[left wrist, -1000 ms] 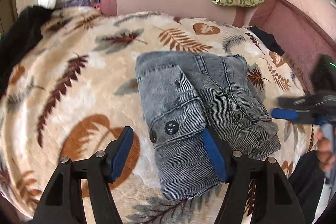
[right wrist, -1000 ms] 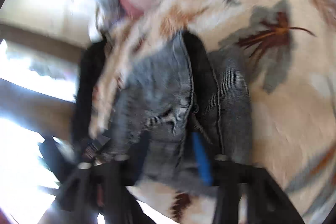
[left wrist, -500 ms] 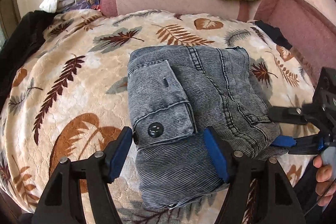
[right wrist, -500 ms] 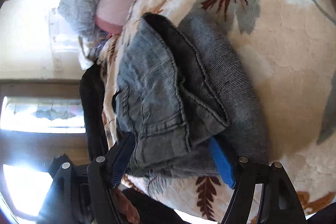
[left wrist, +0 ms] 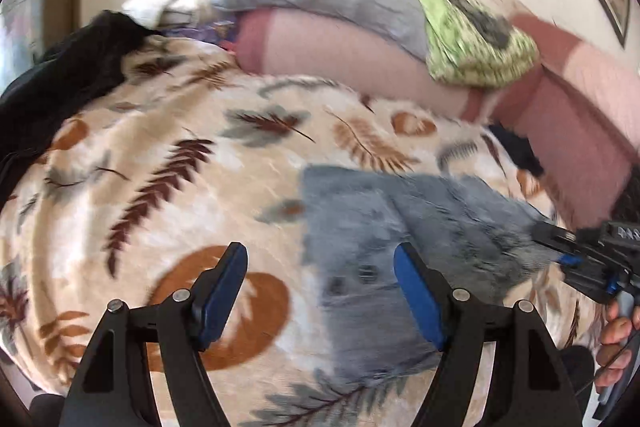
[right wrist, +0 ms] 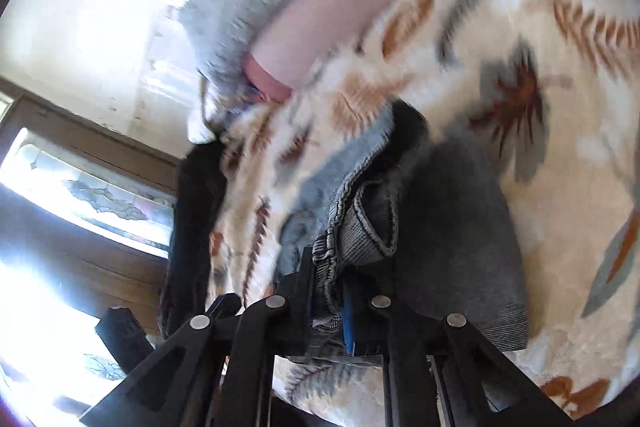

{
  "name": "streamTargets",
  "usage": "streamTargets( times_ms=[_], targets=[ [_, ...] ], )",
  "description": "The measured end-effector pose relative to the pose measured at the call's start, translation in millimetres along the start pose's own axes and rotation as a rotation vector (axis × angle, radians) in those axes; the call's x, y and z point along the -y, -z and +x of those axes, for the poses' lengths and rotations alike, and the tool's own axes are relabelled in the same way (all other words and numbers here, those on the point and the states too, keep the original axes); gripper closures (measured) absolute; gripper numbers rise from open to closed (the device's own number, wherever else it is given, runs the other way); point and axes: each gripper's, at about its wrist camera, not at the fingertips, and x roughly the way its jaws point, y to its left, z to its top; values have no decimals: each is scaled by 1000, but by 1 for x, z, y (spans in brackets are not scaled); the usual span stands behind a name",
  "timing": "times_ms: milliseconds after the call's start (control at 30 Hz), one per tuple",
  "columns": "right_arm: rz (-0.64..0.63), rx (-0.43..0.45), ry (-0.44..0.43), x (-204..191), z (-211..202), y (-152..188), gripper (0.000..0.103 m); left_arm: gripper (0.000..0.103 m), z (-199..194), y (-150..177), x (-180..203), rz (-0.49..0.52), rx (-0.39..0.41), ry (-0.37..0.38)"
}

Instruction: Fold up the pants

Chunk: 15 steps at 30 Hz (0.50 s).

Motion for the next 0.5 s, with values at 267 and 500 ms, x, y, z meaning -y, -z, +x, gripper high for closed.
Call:
streamTargets(
  times_ms=[267,500],
  targets=[
    [76,-142,141,79,46,44,86,27,60,22,44,243,-193,-119],
    [-48,8,219,50,-6,18,60,25,76,40,51,310,-206,-237]
  ],
)
